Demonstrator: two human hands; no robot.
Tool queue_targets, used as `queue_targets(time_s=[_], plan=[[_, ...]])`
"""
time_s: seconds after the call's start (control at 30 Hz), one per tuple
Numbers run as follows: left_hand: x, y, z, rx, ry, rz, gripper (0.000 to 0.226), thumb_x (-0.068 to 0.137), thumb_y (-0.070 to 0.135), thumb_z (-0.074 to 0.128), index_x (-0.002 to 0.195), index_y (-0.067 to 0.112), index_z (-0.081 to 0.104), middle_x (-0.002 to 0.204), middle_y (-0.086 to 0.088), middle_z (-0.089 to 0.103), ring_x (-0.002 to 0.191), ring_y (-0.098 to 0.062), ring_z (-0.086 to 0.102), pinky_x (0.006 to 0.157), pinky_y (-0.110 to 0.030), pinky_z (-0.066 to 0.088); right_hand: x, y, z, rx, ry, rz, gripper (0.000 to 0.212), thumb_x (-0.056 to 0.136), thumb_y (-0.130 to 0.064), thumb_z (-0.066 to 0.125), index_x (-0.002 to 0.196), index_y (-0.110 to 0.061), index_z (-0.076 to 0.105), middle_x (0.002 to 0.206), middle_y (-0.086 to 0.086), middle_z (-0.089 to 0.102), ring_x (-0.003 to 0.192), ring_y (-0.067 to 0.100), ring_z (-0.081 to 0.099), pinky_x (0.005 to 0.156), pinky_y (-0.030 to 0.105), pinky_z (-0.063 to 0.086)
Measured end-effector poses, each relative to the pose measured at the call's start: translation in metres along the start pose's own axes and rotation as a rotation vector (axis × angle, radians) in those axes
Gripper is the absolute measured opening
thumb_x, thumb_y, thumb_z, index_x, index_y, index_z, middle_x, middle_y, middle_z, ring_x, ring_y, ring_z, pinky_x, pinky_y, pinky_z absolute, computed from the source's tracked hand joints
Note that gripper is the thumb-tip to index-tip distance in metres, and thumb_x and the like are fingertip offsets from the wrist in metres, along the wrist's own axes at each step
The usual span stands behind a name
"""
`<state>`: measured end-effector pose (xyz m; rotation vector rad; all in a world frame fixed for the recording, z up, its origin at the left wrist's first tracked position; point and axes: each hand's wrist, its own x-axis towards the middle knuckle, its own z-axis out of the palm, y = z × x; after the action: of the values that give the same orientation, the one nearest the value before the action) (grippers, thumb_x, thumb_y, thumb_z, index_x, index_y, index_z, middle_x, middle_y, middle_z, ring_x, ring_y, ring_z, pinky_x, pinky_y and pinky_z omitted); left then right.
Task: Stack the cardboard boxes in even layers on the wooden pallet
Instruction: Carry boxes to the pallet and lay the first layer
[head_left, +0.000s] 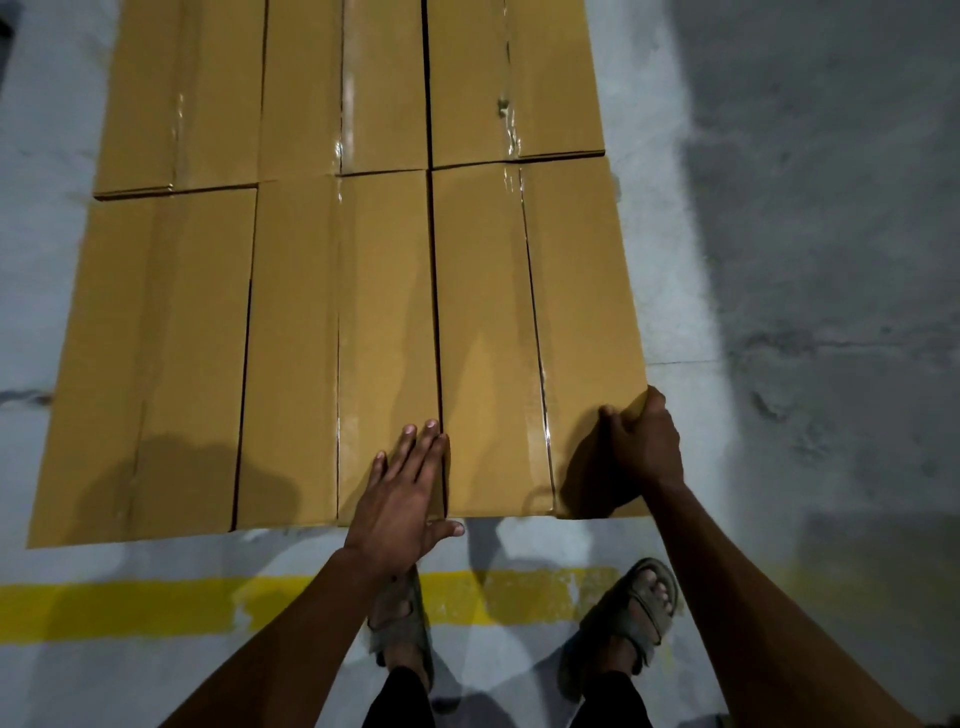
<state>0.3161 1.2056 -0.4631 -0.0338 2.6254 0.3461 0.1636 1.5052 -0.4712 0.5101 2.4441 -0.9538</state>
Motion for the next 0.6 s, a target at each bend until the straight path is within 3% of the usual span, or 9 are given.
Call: queue_targets(time_s=[0.17,0.27,0.4,0.6], plan=[[0.0,0.002,-0.031,-0.076,0.028,0.012,0.112,0.087,0.072,0.062,0.166,0.022,0.001,0.174,0.005,0.001,0.16,-0.018,0.011,0.128,-0.042,0.019,-0.033,0.001,-0.002,-0.143,0.01,0.028,0.072,0.093,-0.04,0.069,0.149,-0.012,0.033,0.147,0.019,0.042,0.129,0.045,0.047,0.102,0.056,0.046],[-0.005,0.008,-0.057,-0.085,0.074,0.015,0.097,0.096,0.061,0.059,0.166,0.017,0.008,0.174,0.0,0.01,0.158,-0.02,0.018,0.127,-0.034,0.019,-0.062,-0.001,-0.008,-0.26,0.054,-0.012,0.062,0.096,-0.04,0.061,0.149,-0.017,0.04,0.152,0.013,0.038,0.131,0.044,0.04,0.103,0.052,0.043],[-0.019,0.018,-0.102,-0.127,0.119,0.013,0.087,0.101,0.058,0.054,0.167,0.019,0.012,0.174,0.001,0.013,0.157,-0.021,0.023,0.125,-0.033,0.022,-0.106,-0.016,-0.028,-0.305,0.052,-0.115,0.054,0.093,-0.031,0.065,0.143,-0.018,0.048,0.149,0.01,0.042,0.125,0.039,0.041,0.096,0.049,0.046],[-0.05,0.037,-0.183,-0.188,0.187,0.012,0.073,0.103,0.055,0.044,0.163,0.02,0.02,0.171,0.0,0.022,0.152,-0.024,0.033,0.119,-0.04,0.038,-0.166,-0.068,-0.072,-0.274,0.11,-0.323,0.056,0.089,-0.04,0.076,0.135,-0.015,0.057,0.132,0.009,0.055,0.112,0.038,0.053,0.088,0.047,0.051]])
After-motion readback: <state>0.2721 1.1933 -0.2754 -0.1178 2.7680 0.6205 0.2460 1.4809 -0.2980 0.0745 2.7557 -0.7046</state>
